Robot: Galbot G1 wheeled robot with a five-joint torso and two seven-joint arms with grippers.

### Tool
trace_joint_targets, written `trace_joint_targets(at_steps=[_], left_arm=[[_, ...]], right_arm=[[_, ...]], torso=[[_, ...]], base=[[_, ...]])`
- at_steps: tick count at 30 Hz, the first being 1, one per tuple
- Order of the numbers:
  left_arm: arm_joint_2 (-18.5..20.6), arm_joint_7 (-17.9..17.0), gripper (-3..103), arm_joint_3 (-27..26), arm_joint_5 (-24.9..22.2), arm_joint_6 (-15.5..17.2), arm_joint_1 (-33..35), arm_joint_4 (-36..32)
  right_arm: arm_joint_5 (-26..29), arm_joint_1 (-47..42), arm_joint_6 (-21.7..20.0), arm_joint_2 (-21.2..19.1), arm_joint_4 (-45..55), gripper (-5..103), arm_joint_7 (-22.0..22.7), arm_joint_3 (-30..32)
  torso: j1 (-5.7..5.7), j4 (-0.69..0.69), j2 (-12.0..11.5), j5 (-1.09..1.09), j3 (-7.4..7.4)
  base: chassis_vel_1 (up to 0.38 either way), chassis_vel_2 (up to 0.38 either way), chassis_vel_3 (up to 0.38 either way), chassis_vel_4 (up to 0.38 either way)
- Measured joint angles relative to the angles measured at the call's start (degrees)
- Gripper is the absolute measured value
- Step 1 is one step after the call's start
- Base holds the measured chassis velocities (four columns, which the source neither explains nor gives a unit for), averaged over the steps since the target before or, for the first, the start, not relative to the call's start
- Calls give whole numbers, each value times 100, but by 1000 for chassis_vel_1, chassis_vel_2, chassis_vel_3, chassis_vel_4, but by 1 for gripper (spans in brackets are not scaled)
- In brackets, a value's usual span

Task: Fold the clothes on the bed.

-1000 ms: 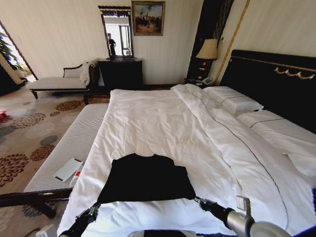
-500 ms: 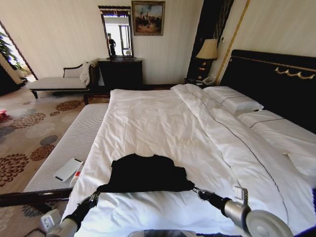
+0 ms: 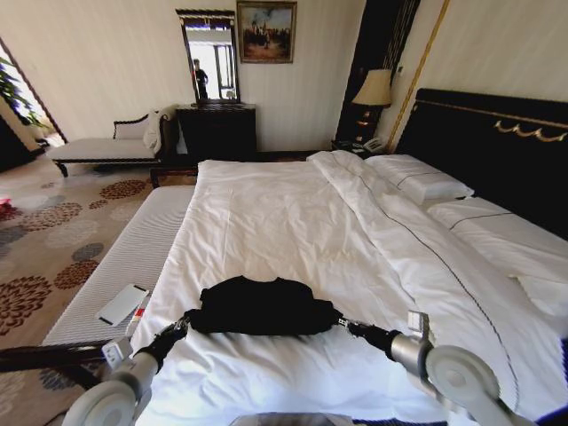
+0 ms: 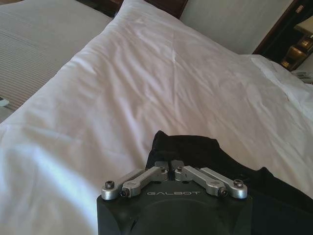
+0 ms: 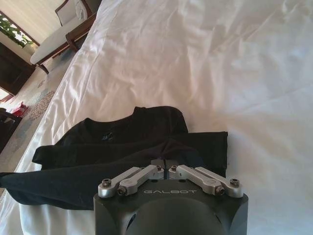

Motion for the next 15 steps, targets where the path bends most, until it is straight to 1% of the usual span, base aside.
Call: trace_joint_targets(at_steps=[4,5,6,8,14,15], left_arm=[[115,-138,1,371,-130,26,-707,270],[115,-138,1,371,-130,26,-707,270],[163,-170,1,466,-197,39,-920,376],[239,-208,1,576,-287,57,-1195,525],[356,-243,1,712,-397,81,-1543,752],[379,-256,1,760,-440,89,-1656,837]], right_arm=[[97,352,0,-145,-225,0,31,-164],[97,352,0,-145,-225,0,31,-164],[120,456,0,-198,-296,0,33,-207],[147,599,1,-275,-391,0,35,-280],[255,1026,5,-388,-642,0,94,-573],[291,1199,6,-410,-754,0,122,-701]], torso=[[0,-2,0,-1,0],[0,-2,0,-1,0],[0,-4,0,0,0],[0,-3,0,-1,0],[0,-2,0,0,0],[0,-1,0,0,0]], base=[[0,0,0,0],[0,0,0,0],[0,0,0,0],[0,0,0,0],[0,0,0,0],[0,0,0,0]])
